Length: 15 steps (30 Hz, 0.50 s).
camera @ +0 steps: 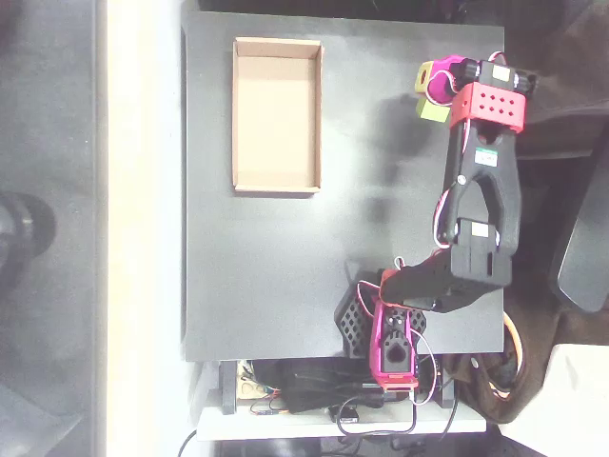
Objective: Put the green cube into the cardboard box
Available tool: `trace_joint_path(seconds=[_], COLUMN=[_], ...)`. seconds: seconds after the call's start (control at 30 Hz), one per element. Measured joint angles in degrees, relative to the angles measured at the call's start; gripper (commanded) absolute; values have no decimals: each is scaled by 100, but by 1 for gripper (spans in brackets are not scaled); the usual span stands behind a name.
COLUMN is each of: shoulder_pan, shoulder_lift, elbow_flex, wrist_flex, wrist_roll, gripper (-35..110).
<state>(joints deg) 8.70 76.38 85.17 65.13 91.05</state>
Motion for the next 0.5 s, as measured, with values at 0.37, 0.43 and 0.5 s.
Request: trace_joint_path(seconds=[0.37, 0.43, 0.5], shoulder_pan=[0, -9, -53], shoulder_lift=[1072, 1371, 1679], elbow_flex=[0, 0, 0], wrist_flex=[18, 18, 18], wrist_roll=[0, 0, 0], gripper=[12, 12, 12])
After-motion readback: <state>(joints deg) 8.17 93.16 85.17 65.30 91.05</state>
